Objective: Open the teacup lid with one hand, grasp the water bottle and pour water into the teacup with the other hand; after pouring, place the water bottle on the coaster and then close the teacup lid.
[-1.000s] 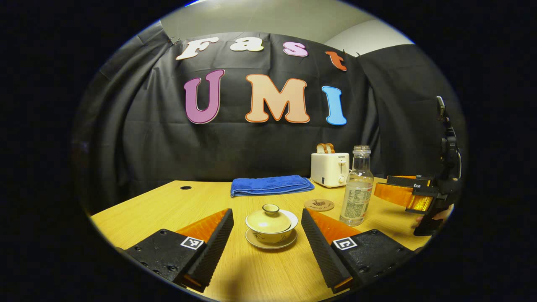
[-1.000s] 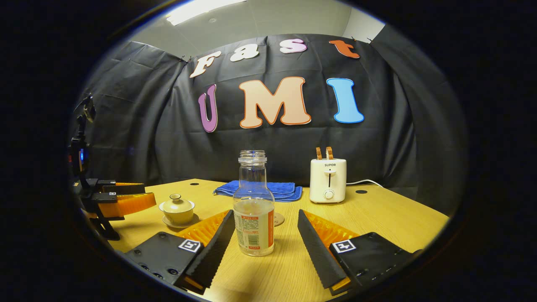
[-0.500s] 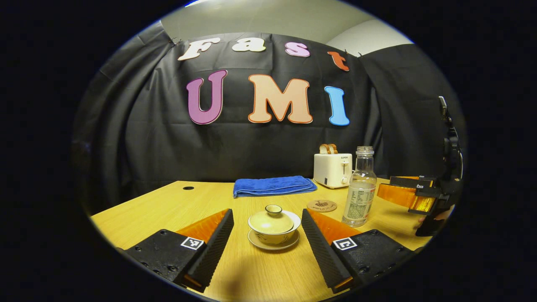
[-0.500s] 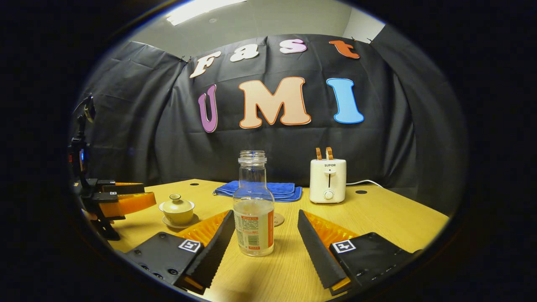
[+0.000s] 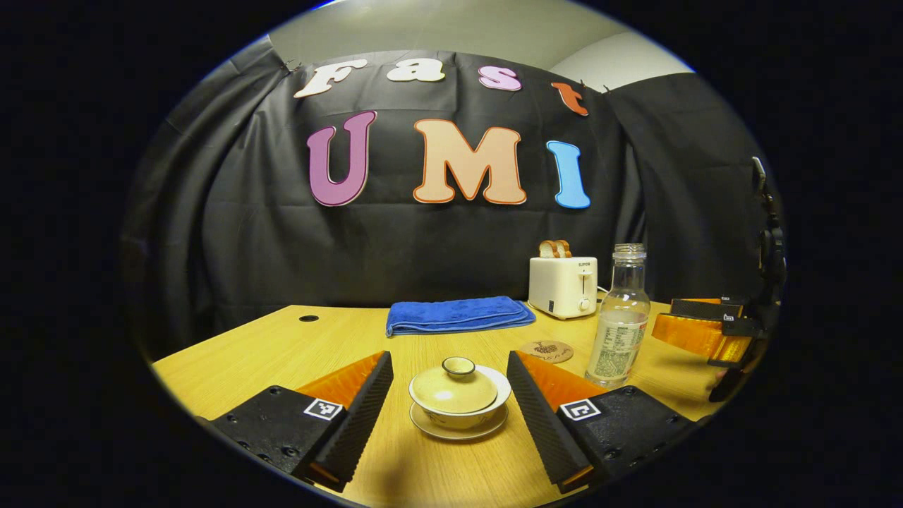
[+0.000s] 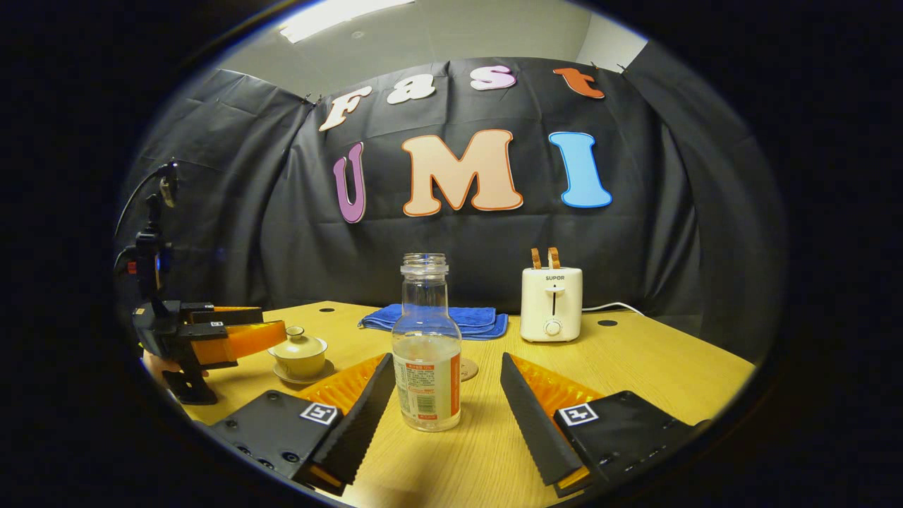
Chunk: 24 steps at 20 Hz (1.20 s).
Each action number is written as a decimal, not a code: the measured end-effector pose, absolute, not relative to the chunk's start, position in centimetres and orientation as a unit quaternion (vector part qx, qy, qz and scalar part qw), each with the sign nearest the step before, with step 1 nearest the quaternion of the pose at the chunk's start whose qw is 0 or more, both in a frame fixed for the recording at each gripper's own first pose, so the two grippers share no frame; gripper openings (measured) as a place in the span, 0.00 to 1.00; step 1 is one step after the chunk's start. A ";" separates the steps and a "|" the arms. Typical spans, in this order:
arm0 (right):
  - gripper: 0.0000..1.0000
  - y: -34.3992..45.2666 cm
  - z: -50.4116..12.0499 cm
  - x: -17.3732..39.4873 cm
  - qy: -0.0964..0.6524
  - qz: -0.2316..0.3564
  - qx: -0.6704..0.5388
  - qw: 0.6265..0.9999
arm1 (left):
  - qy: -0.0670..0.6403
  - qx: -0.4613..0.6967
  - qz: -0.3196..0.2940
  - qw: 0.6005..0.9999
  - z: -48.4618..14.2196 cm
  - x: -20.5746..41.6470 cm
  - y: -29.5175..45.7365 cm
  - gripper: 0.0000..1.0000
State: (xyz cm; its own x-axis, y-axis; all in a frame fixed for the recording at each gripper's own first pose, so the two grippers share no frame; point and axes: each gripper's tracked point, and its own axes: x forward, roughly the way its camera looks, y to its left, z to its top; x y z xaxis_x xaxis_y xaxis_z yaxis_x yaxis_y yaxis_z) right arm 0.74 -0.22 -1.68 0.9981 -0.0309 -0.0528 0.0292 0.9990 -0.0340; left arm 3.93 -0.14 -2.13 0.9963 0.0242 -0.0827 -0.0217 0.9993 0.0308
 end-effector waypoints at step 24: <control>0.94 0.0 -1.4 -0.1 0.028 -0.014 -0.016 0.999 | 0.104 0.032 -0.021 0.994 -4.1 7.2 -1.7 0.52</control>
State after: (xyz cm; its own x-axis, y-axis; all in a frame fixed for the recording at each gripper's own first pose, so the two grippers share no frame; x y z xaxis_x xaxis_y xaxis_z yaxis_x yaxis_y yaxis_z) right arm -0.06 0.04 -1.38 0.9980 -0.0292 -0.0554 0.0274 0.9991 -0.0332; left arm 7.18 -1.70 -4.06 0.9776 -0.0342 -0.2075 0.0476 0.9971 0.0598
